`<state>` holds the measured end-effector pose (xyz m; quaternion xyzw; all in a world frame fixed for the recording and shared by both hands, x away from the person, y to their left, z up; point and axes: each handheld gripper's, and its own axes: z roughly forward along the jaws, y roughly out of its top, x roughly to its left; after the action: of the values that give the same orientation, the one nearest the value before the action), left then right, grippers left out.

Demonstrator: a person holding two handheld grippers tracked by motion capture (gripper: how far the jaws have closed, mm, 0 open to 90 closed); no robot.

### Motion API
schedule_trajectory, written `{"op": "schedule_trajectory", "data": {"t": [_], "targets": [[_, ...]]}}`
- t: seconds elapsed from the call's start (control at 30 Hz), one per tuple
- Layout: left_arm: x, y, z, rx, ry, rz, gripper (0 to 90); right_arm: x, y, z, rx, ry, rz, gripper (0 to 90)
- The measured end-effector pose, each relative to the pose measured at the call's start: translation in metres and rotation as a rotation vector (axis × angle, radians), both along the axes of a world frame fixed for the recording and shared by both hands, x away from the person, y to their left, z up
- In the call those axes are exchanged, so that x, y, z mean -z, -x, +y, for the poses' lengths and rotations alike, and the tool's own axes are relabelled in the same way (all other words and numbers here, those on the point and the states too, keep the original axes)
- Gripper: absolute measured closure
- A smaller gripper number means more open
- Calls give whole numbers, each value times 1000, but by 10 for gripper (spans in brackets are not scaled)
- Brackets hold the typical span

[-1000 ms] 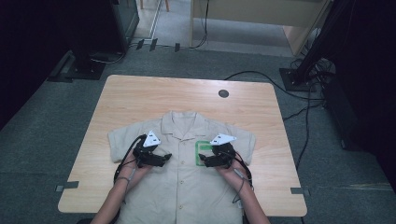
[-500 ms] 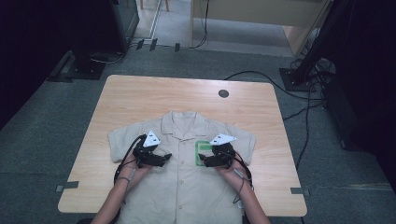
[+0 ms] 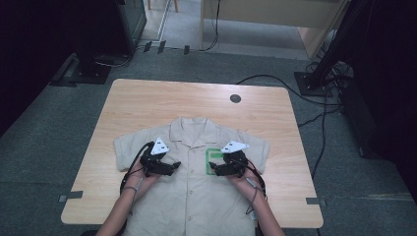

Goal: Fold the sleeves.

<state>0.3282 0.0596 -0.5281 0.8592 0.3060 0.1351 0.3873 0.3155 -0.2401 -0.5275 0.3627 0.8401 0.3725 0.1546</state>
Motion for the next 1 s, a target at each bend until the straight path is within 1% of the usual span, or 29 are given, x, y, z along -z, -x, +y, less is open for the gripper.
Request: {"op": "schedule_trajectory", "data": {"t": [0.77,0.83,1.0], "targets": [[0,0,0,-2,1,0,195,0,0,-1,-3,-4,-2,193],[0,0,0,-1,0,0,195,0,0,-1,-2,-12,-4,193],[0,0,0,-2,1,0,194,-1,0,-5,-1,-50,-5,193]]}}
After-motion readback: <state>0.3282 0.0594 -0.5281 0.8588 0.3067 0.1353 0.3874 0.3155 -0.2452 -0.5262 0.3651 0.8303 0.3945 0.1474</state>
